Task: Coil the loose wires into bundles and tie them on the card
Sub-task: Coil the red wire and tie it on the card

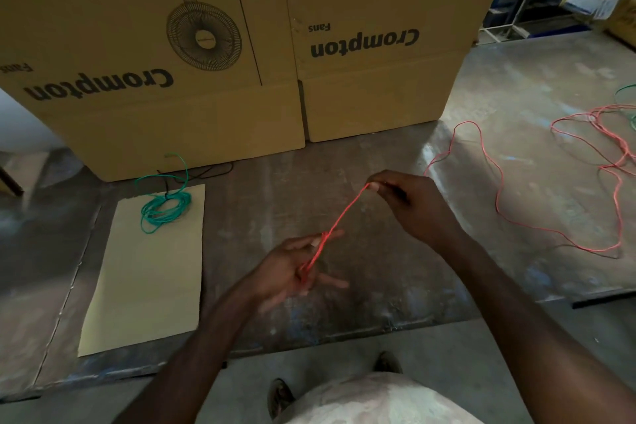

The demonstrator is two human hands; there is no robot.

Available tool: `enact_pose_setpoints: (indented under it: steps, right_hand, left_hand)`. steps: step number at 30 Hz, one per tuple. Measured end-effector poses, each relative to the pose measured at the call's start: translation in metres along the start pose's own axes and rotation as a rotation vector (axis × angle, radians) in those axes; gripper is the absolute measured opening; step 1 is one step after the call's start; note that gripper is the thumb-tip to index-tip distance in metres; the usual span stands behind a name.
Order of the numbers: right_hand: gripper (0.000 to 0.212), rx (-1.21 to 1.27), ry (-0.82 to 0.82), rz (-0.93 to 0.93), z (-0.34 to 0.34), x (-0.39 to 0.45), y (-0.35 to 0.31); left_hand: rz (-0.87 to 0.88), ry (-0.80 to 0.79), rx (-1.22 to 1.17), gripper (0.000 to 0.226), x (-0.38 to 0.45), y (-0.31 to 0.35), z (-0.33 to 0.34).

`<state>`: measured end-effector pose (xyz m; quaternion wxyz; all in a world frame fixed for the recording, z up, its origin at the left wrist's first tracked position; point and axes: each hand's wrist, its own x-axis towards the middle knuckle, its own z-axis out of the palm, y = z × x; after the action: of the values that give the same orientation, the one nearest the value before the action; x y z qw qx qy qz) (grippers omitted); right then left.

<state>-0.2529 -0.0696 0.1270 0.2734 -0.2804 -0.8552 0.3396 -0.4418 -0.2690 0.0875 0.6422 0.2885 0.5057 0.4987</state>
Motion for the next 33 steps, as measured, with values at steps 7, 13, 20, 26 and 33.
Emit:
enact_pose_setpoints:
  steps: [7,13,20,26,33]
  right_hand:
    - [0.017,0.102,0.003,0.116,0.029,-0.001,0.012]
    - [0.076,0.155,-0.247,0.092,0.05,-0.022,0.01]
    - [0.046,0.167,-0.486,-0.008,0.057,-0.041,-0.014]
    - [0.035,0.149,-0.558,-0.068,0.046,-0.038,-0.033]
    - [0.017,-0.049,-0.288,-0.048,-0.006,-0.012,-0.022]
  left_hand:
    - [0.25,-0.158,-0.396,0.053,-0.015,0.037,0.027]
    - [0.378,-0.149,-0.545,0.055,-0.007,0.079,0.016]
    - [0.585,0.089,-0.513,0.055,0.013,0.118,-0.008]
    - [0.551,0.489,0.335,0.045,0.052,0.085,-0.029]
    - [0.209,0.271,0.755,0.026,0.047,0.011,-0.042]
